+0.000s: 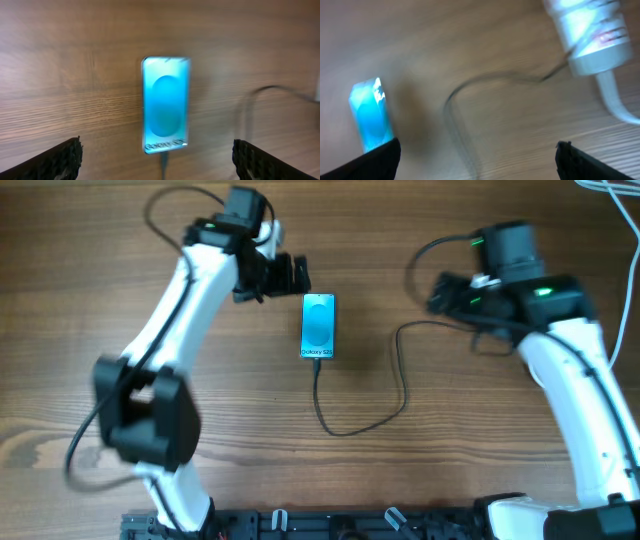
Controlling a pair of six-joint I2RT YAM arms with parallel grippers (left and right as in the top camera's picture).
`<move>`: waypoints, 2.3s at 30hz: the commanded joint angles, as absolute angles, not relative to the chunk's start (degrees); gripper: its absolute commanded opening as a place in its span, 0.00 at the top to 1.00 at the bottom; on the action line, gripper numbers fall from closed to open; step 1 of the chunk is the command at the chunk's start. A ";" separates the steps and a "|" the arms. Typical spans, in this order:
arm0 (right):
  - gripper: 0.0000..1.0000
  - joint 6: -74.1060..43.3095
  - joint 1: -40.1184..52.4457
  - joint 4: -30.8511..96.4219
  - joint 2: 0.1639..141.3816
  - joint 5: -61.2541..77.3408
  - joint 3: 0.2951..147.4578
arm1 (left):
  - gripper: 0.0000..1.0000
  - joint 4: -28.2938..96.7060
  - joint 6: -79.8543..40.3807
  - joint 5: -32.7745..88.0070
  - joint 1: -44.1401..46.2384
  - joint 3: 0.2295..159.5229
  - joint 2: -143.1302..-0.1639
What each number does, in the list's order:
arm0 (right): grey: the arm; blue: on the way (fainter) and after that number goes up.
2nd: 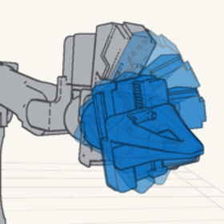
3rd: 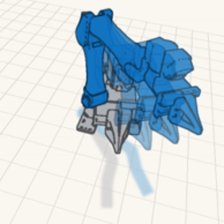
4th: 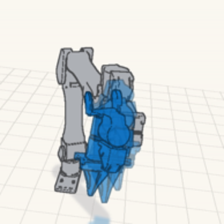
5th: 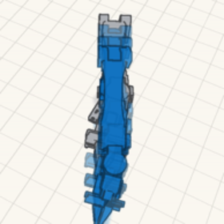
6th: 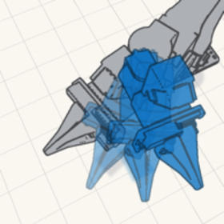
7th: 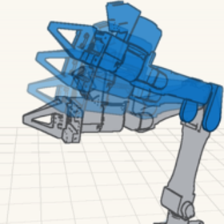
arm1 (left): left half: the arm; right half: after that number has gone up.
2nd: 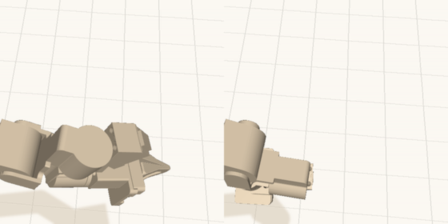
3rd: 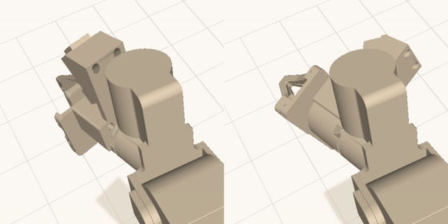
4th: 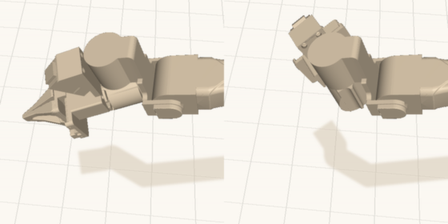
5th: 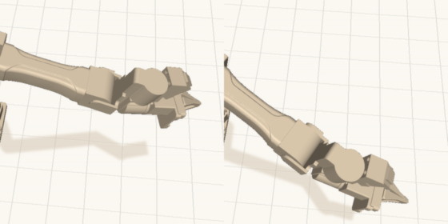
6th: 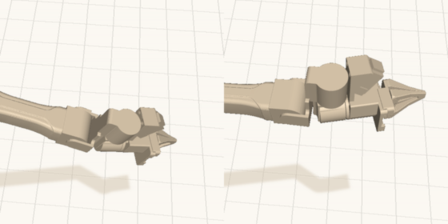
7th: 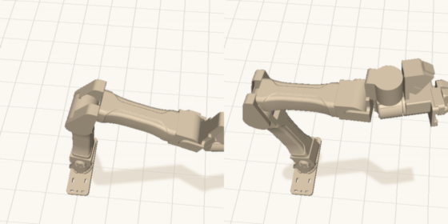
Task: Plug charger to phone and switch on socket
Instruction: 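Open both grippers and withdraw them from the phone, then move the right gripper over the white power strip's switch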
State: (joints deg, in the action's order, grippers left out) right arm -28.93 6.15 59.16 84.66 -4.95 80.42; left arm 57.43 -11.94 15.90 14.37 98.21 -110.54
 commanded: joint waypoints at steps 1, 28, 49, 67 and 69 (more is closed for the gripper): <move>0.00 -31.35 -6.50 55.88 87.94 -9.02 81.95 | 0.00 57.65 -12.86 14.92 14.09 98.59 -104.40; 0.00 -19.49 -25.21 31.99 115.04 0.03 80.14 | 0.00 57.69 -12.86 14.92 14.09 98.56 -104.18; 0.00 -19.51 -25.21 29.52 119.61 1.39 80.14 | 0.00 57.69 -12.86 14.92 14.09 98.56 -104.18; 0.00 -19.40 -25.15 30.68 120.57 3.60 80.12 | 0.00 57.69 -12.86 14.92 14.09 98.56 -104.18; 0.00 -19.05 -25.10 30.61 121.27 5.72 80.14 | 0.00 57.69 -12.86 14.92 14.09 98.56 -104.18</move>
